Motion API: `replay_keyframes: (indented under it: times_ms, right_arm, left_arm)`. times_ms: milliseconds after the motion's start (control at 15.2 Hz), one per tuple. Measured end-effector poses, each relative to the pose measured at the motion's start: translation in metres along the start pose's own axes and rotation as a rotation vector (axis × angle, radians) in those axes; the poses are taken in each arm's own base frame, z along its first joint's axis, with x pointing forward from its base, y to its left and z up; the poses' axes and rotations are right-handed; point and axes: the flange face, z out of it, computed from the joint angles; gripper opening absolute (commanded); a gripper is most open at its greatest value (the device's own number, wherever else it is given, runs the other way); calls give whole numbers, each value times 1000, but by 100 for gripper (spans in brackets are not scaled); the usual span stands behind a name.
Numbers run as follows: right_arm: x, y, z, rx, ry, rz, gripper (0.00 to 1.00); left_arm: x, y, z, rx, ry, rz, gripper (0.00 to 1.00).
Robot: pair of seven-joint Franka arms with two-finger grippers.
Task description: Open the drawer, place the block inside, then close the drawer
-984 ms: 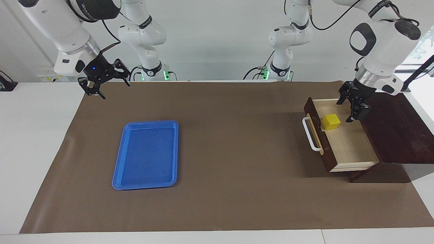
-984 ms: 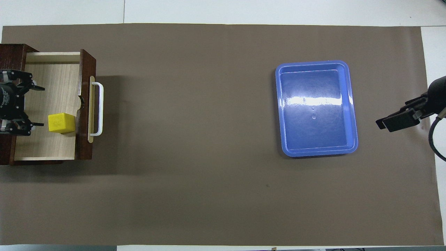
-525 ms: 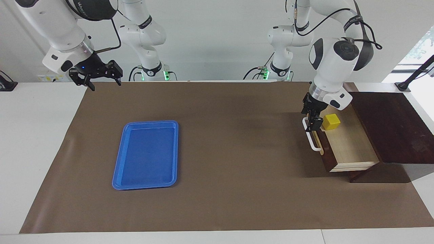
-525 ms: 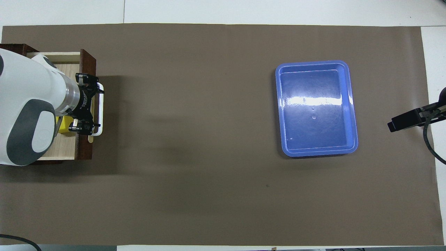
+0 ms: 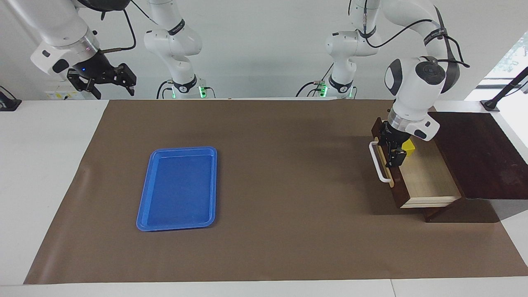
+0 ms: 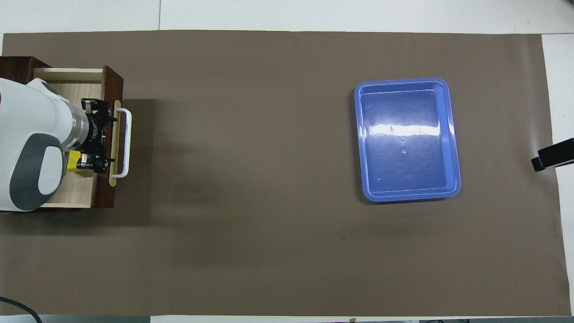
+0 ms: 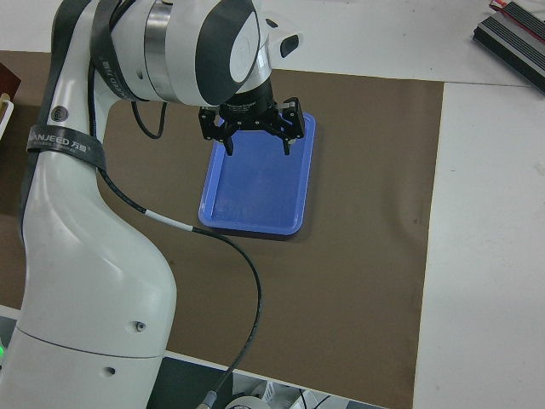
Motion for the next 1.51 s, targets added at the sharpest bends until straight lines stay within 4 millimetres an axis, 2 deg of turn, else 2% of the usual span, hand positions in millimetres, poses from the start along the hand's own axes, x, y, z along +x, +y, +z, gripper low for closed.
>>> replay_keyframes:
  times_ms: [131, 328, 590, 787, 1246, 1508]
  right_arm:
    - [9, -1, 8, -8, 22, 9, 100]
    - [20, 0, 27, -10, 33, 10, 100]
    - [32, 2, 48, -9, 29, 10, 100]
    - [35, 4, 54, -7, 15, 12, 100]
    - [26, 7, 43, -8, 26, 20, 100]
    - [24, 9, 41, -8, 28, 24, 100]
  left_arm:
    - [9, 0, 0, -4, 8, 2, 100]
    - [32, 0, 0, -11, 8, 1, 100]
    - [100, -4, 3, -28, 33, -16, 100]
    - [133, -10, 4, -32, 42, -23, 100]
    - [150, -12, 5, -40, 48, -34, 100]
    - [150, -12, 4, -36, 47, -23, 100]
